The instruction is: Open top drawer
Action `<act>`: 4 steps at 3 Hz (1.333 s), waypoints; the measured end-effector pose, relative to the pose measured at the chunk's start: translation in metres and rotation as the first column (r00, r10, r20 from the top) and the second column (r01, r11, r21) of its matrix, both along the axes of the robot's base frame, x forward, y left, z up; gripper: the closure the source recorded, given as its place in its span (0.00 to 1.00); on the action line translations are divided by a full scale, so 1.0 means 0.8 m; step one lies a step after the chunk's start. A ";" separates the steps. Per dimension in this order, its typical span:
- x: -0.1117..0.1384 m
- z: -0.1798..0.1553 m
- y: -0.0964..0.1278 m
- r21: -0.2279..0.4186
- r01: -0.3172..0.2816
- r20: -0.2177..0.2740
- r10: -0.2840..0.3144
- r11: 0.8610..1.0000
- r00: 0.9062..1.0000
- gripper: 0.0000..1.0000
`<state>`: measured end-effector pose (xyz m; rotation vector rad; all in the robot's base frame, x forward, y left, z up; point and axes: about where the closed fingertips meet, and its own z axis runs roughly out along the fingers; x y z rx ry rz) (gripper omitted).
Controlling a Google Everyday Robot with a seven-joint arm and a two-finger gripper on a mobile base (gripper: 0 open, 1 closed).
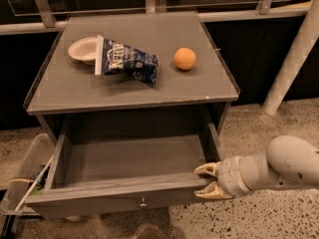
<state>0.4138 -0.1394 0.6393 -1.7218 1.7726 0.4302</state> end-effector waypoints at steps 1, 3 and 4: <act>0.000 0.000 0.000 0.000 0.000 0.000 0.000 1.000 1.000 0.59; -0.011 -0.001 -0.008 0.039 -0.009 -0.007 0.010 0.999 1.000 0.13; -0.053 -0.008 -0.027 0.082 -0.006 -0.014 0.007 0.997 1.000 0.15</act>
Offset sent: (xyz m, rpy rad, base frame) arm 0.0000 0.0000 0.0001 0.0000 0.0000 0.0001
